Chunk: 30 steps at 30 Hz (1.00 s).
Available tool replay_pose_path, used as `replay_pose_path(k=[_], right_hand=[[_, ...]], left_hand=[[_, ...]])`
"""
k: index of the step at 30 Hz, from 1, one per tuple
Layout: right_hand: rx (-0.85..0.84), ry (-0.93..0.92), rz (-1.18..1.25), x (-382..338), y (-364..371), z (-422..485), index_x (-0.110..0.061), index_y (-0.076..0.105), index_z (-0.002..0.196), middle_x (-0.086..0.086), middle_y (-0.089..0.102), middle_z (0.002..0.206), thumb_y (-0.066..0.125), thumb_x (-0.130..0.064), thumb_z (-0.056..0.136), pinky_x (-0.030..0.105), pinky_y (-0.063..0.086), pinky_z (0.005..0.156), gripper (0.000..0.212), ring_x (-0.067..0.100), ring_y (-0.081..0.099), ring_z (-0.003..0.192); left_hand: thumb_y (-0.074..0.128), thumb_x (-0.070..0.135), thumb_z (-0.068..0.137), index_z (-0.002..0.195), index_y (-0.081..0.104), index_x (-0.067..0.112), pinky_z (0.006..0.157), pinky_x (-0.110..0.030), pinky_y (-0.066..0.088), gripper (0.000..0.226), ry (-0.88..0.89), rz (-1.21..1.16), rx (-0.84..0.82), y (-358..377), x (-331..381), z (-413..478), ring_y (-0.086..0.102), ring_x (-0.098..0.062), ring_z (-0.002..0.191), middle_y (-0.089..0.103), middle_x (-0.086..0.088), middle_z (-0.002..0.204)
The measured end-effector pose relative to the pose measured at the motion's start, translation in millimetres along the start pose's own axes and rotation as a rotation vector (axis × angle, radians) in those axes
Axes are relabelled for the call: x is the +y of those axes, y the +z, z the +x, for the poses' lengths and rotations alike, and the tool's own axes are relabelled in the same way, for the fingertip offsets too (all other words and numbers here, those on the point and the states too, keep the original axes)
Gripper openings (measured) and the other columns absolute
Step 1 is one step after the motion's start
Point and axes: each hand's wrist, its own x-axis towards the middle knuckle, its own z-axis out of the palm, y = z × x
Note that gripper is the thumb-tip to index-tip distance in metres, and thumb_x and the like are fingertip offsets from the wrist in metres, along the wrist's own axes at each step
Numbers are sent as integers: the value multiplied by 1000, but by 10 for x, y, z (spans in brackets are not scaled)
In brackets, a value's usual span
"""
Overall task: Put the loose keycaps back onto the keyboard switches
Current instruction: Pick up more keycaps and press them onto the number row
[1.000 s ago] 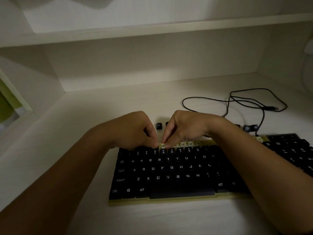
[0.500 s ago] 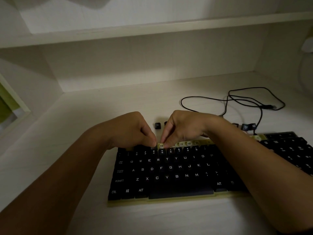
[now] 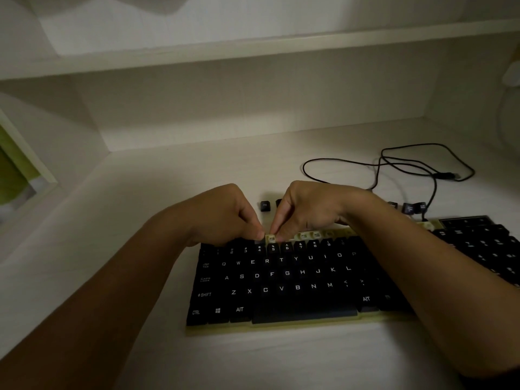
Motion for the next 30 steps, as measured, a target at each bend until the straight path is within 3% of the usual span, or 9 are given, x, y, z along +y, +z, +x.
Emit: replay_pose_path(k=[4,10,12,15,18,21,24,28,30], right_hand=[[6,7,12,-5,6,-10,-28,81,81,-9,79,83,85,-19,74,24,50,94,12,3,67,87],[16,20,15,-7,10,-16,-23,82,87,-6,79,88,85,-18,74,20,48,91,14,4,67,90],[19,15,4,-13,15,-20,-22,82,88,-6,79,87,85,-18,74,21,48,92,15,5,67,91],[24,8,-5,-22,23,-28,-22,82,87,-4,79,88,85,-18,74,25,51,92,14,12,70,95],[21,4,7,-23,18,-30,-22,81,86,-5,78,86,85,-17,74,26,52,92,13,8,68,89],[39,-28,24,-21,24,-56,-18,81,92,2,79,90,84,-13,76,21,51,86,18,5,66,82],[75,-81,120,-43,43,-78,-15,81,98,14,76,92,81,-15,80,28,56,83,18,10,64,79],[161,-117,125,-89,162,-54,-18,82,92,-2,79,87,84,-28,76,29,53,91,19,8,68,80],[188,-108,137,-76,211,-51,-19,82,89,2,79,88,85,-29,74,35,53,94,18,18,71,84]], left_hand=[[71,17,84,81,80,16,44,-20,38,10,-24,-10,-22,-10,-29,13,44,-16,48,71,-25,78],[70,15,85,83,80,12,40,-13,37,11,-46,-26,12,7,-22,0,47,-3,37,74,-14,71],[71,15,84,84,80,13,50,-12,44,9,-48,-43,59,48,-42,-23,58,2,44,76,-2,70],[74,17,81,83,81,17,76,-24,54,7,-33,-78,130,111,-85,-45,71,-3,72,78,5,76],[75,17,80,81,81,17,83,-31,58,6,-29,-107,168,139,-104,-56,73,-10,80,78,2,79],[76,16,78,79,81,17,77,-27,59,5,-3,-116,182,152,-95,-85,73,-12,76,77,2,75],[81,16,73,76,79,18,60,-13,47,4,15,-134,204,138,-91,-85,63,0,57,73,7,62],[80,16,73,73,80,16,55,-19,44,1,-9,-141,148,67,-135,-55,55,-3,52,72,-3,62],[78,18,76,77,80,17,58,-24,47,3,-16,-159,126,50,-160,-52,57,-9,58,75,-9,72]])
